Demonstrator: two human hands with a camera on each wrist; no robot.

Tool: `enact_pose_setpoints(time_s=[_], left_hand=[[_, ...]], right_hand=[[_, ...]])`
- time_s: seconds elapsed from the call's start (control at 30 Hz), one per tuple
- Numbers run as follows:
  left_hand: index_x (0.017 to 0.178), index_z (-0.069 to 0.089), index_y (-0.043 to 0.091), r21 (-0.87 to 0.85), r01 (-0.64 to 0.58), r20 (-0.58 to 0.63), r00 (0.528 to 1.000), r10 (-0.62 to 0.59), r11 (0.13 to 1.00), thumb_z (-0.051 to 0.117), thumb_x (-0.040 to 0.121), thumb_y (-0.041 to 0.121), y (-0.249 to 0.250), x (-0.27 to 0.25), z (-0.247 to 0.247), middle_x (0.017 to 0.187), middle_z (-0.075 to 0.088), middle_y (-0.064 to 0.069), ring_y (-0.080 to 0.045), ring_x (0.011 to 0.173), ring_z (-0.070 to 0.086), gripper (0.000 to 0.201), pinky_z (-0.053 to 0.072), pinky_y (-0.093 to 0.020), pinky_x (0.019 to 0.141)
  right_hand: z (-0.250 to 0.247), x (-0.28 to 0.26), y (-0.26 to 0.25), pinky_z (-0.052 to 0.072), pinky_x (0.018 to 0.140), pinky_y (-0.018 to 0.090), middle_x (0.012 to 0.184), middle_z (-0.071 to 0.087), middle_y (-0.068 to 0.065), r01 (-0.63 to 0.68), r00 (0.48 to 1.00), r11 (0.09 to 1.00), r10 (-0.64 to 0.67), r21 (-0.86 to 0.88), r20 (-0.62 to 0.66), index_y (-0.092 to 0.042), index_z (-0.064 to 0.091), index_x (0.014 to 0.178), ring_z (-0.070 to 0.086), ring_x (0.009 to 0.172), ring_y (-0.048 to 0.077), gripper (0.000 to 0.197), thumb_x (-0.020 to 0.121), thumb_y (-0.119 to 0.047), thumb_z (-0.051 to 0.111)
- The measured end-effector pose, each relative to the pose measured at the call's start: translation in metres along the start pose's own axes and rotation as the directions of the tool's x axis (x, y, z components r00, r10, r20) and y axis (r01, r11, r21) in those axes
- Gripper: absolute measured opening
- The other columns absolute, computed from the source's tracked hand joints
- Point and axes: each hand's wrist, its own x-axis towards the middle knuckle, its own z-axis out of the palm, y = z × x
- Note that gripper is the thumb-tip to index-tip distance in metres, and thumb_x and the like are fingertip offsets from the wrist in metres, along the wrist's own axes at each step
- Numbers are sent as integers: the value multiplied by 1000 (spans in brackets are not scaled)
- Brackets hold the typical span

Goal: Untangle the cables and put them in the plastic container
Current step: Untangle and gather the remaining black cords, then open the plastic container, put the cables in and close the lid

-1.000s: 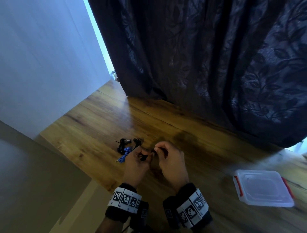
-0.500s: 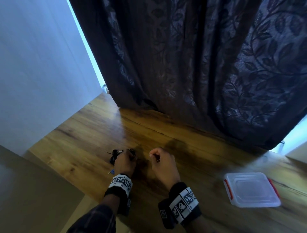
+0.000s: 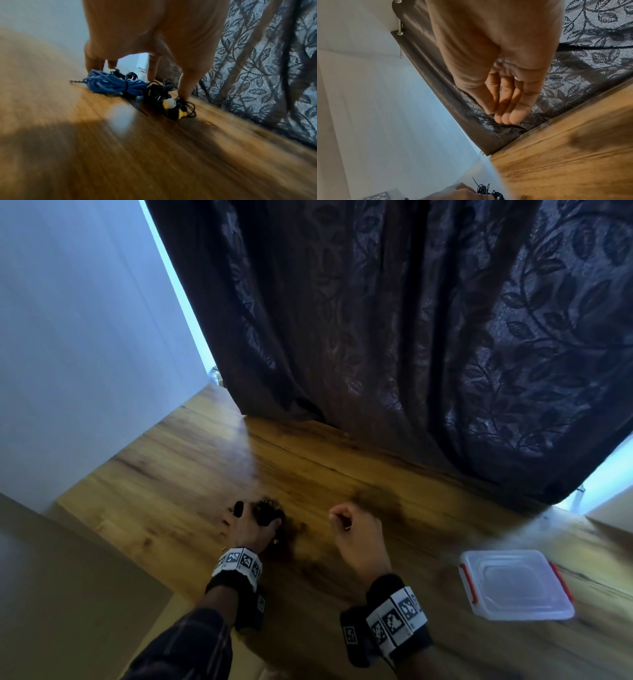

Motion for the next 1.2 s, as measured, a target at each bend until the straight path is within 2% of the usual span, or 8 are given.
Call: enact_pose_setpoints(time_s=[0.2,0.37,0.47,0.57,0.67,0.87,1.07,1.2], left_hand=[[132,49,17,109,-48,-5,999,49,993,64,87,43,12,-13,9,141,36,-21,-43,135,27,54,33,-57,109],[134,50,14,71,-159,3,987,159,985,65,88,33,23,-25,34,143,36,-13,-35,134,30,52,35,-51,108],[132,53,15,98,-239,31,971,237,966,63,90,32,36,-38,49,142,35,-9,-31,135,30,46,35,-47,109],[130,54,14,103,-279,27,960,278,955,61,91,34,44,-45,59,139,38,-8,-30,130,36,44,37,-44,107],[133,52,14,105,-279,-2,960,281,955,61,92,36,44,-45,60,140,41,-7,-30,129,39,47,37,-44,106],[132,50,25,64,-274,-86,956,279,960,69,86,41,44,-47,49,138,50,-1,-29,132,41,53,31,-48,109],[127,54,18,41,-340,-233,911,340,940,65,90,35,45,-62,42,132,53,-7,-32,127,44,42,38,-49,105],[126,53,19,-196,-496,-135,868,478,846,63,93,22,48,-65,48,128,55,-5,-26,117,56,35,51,-44,97]], right_hand=[[-4,-1,12,50,92,25,109,63,-11,-55,998,998,55,10,9,-27,63,113,57,108,8,14,101,-23,57],[-23,-6,30,40,74,9,106,62,-11,-112,994,992,111,-59,-16,-21,64,116,57,99,2,18,100,-18,57],[-45,-13,54,42,84,13,108,64,-6,-187,972,968,157,-169,-175,-19,65,114,59,98,5,19,97,-12,60],[-68,-21,87,41,105,50,126,58,14,-450,852,819,273,-357,-447,-18,60,116,52,121,35,24,92,-18,61],[-88,-34,115,20,113,67,148,26,24,-710,666,642,479,-289,-572,-16,41,133,19,142,49,58,85,-30,70],[-95,-60,149,9,110,79,163,-8,25,-793,583,571,611,-211,-536,-28,16,155,-12,145,59,89,87,-47,70],[-70,-48,159,20,112,74,165,-12,23,-614,786,652,448,-446,-427,-33,11,159,-15,143,61,76,100,-25,59],[-42,-34,124,5,120,63,166,-19,12,-195,978,779,201,-596,-57,-34,6,160,-19,150,43,80,99,-35,57]])
